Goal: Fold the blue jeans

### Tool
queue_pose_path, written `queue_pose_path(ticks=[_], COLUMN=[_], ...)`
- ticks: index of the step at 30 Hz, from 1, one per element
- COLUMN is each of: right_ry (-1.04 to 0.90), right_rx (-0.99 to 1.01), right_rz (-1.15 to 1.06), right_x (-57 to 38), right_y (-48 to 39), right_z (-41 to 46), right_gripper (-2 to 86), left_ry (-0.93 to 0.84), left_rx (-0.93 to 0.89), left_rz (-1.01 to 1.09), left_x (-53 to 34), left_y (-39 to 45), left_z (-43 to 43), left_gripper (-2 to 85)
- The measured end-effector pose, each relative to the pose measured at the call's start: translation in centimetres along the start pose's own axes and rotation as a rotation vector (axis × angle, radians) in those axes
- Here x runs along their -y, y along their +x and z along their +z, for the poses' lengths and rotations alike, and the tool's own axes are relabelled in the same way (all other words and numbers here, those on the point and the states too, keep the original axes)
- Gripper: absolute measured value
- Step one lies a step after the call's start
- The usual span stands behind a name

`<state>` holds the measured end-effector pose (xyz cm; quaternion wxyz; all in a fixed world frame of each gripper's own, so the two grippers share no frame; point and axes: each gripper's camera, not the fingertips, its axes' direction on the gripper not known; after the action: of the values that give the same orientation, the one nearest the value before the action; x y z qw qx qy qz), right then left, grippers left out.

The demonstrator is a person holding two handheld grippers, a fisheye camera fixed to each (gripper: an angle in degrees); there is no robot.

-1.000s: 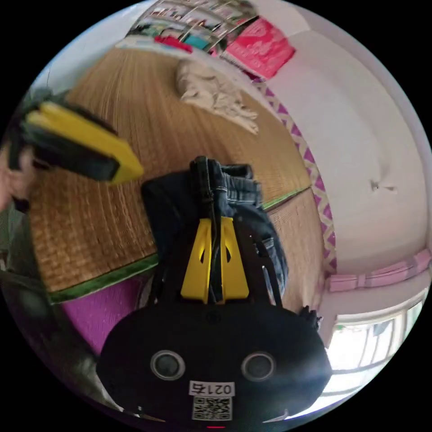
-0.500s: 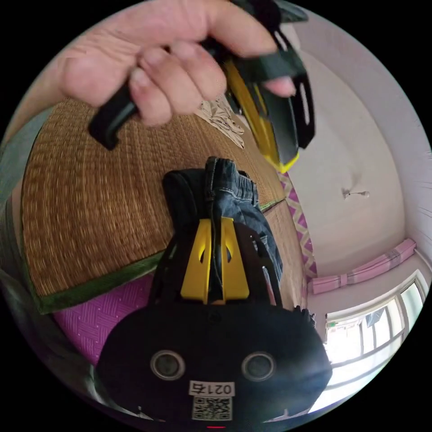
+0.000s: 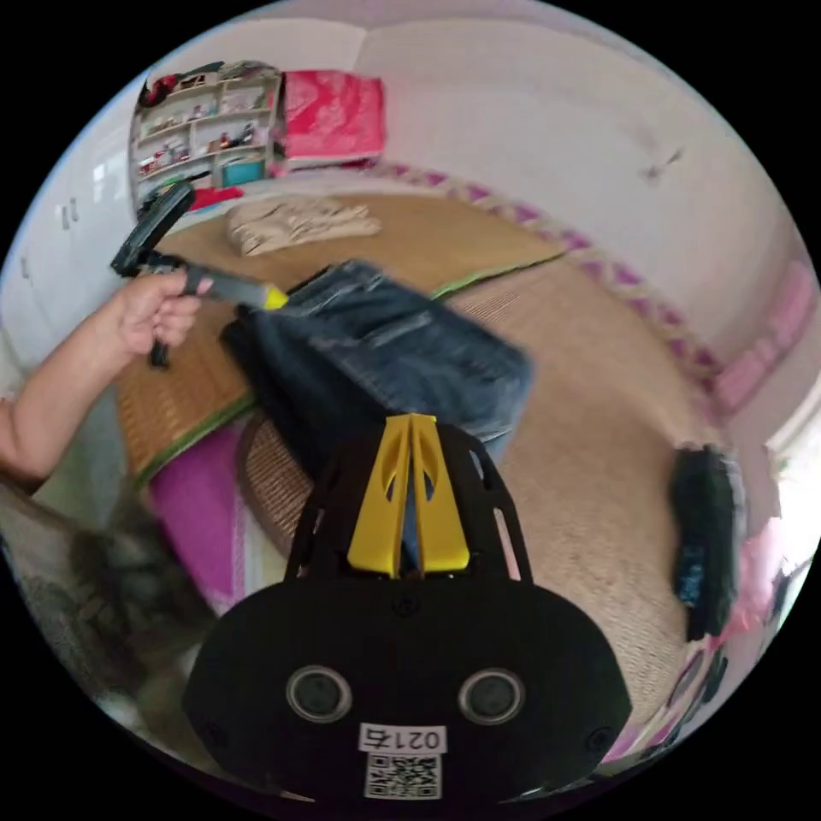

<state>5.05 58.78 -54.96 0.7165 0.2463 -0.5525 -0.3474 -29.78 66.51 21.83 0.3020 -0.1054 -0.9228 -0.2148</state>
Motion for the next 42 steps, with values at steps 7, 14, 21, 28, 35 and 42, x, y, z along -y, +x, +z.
queue_pose_path(ticks=[7, 14, 21, 28, 35, 42], right_ry=[0.013, 0.204, 0.118, -0.008, -0.063, -0.048], right_rx=[-0.08, -0.034, 0.584, 0.715, 0.818, 0.815], right_rz=[-0.02, 0.245, 0.592, 0.641, 0.637, 0.634], right_x=[-7.5, -17.5, -28.0, -30.7, -33.0, -36.3], right_y=[1.4, 13.3, 31.8, 35.4, 36.4, 35.7], right_z=[9.3, 12.2, 28.1, 42.0, 53.3, 59.9], right_gripper=[-0.7, 3.3, 8.0, 8.7, 6.5, 5.4], left_ry=[-0.055, -0.101, 0.083, -0.163, -0.201, -0.235], left_rx=[-0.04, -0.116, -0.145, -0.254, -0.202, -0.268], left_rz=[0.241, 0.147, 0.019, -0.087, -0.129, -0.119], left_x=[-4.3, -10.5, -13.6, -14.0, -17.5, -20.8], left_y=[9.8, 6.5, 3.2, -2.6, -4.2, -3.7], left_z=[5.4, 10.4, 8.1, 14.8, 16.1, 19.5], left_gripper=[-0.9, -0.7, 7.8, 13.0, 13.7, 9.3])
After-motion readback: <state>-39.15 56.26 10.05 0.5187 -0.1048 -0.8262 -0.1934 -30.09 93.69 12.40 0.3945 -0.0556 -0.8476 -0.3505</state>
